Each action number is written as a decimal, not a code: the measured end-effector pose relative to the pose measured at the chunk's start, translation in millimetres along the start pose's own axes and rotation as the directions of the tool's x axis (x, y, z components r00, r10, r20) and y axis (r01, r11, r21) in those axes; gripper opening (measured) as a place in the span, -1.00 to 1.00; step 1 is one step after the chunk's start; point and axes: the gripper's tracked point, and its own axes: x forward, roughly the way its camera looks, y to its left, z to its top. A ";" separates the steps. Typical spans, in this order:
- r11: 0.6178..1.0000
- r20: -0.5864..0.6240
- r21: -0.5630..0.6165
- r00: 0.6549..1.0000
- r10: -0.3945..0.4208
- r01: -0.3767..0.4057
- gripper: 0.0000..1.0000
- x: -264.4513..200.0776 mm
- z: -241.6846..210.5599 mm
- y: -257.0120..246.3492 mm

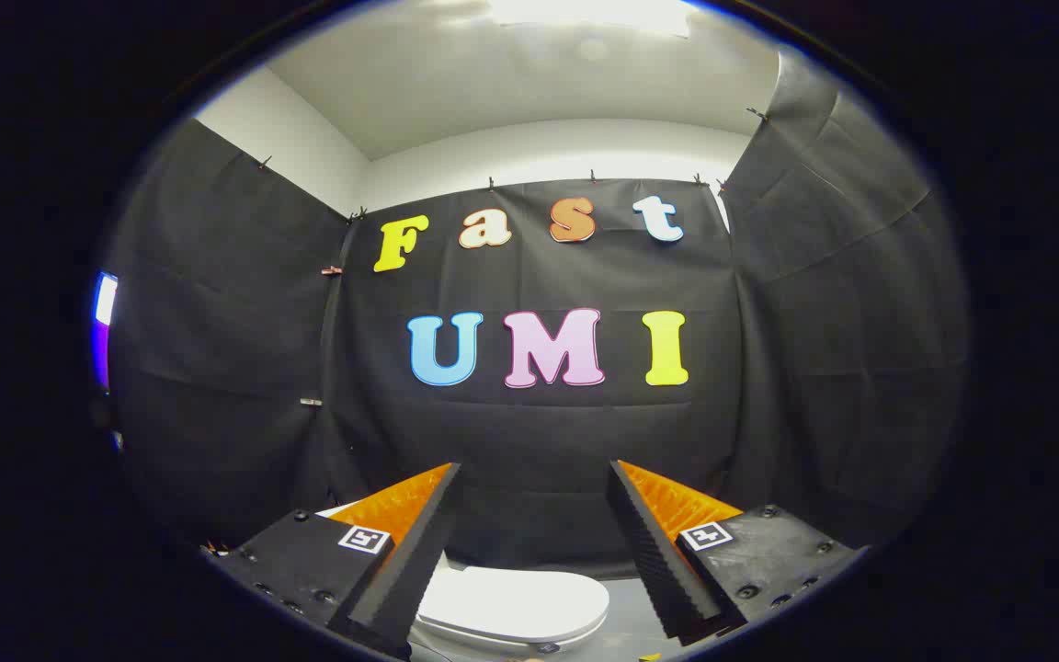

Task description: Open the toilet lid.

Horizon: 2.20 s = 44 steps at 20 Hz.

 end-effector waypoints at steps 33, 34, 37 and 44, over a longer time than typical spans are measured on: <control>0.995 -0.036 0.028 0.995 -0.095 0.096 0.97 1.7 -21.7 -32.2; 0.993 -0.045 0.040 0.993 -0.107 0.109 0.97 5.4 -26.9 -35.6; 0.988 -0.083 0.084 0.989 -0.126 0.133 0.96 15.2 -48.9 -44.2; 0.960 -0.196 0.209 0.970 -0.145 0.186 0.95 33.9 -124.7 -67.9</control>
